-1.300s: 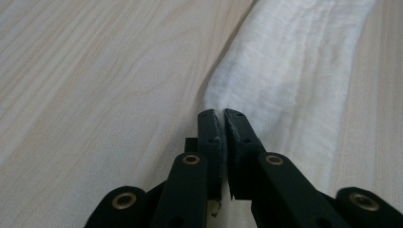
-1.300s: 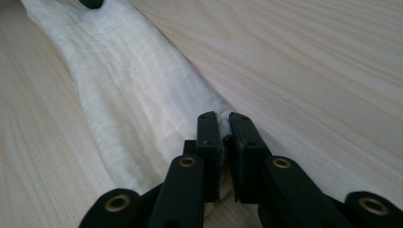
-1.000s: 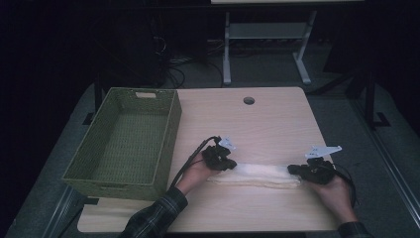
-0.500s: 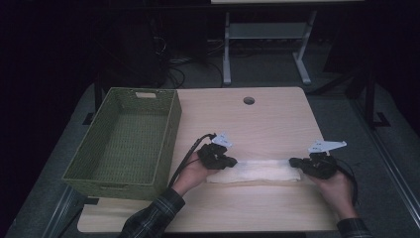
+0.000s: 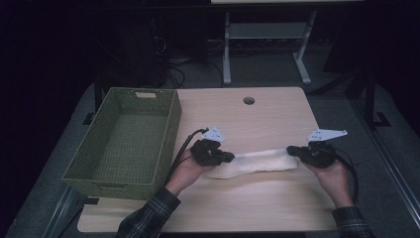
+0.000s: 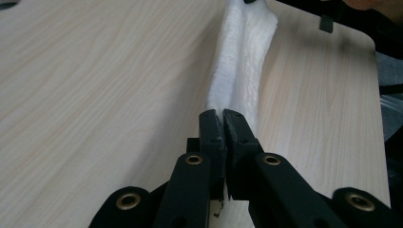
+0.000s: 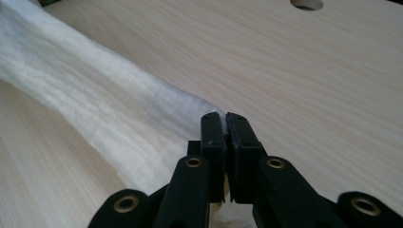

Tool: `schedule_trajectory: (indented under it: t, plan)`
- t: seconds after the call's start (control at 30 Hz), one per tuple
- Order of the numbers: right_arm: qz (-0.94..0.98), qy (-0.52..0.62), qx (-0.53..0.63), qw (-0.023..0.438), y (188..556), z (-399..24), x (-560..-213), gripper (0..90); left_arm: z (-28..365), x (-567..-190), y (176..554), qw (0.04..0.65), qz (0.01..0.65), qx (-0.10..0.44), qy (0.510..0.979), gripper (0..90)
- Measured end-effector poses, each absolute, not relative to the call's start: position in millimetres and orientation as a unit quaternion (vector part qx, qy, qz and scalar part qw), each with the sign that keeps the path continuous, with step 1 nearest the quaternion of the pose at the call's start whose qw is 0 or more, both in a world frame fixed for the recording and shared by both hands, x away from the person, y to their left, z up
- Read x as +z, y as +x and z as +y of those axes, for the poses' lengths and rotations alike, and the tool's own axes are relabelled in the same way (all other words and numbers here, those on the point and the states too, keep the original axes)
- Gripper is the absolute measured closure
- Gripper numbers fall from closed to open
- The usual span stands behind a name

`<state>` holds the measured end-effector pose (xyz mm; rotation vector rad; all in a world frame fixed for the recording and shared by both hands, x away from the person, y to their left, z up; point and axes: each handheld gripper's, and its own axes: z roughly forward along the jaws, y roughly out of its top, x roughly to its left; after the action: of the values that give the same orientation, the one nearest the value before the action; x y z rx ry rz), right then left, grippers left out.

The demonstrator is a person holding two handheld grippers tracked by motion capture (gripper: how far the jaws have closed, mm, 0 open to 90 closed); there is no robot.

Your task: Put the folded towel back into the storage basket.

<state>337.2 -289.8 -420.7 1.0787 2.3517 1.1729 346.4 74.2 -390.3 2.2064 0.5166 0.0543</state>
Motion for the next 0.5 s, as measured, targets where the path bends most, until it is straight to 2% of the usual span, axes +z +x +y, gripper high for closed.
schedule_trajectory:
  t: [0.5]
  plan:
    - [0.828,0.345,0.413,0.16,363,-262,-394,86.4,101,-354,344,0.444,0.228,0.047,0.865,86.9]
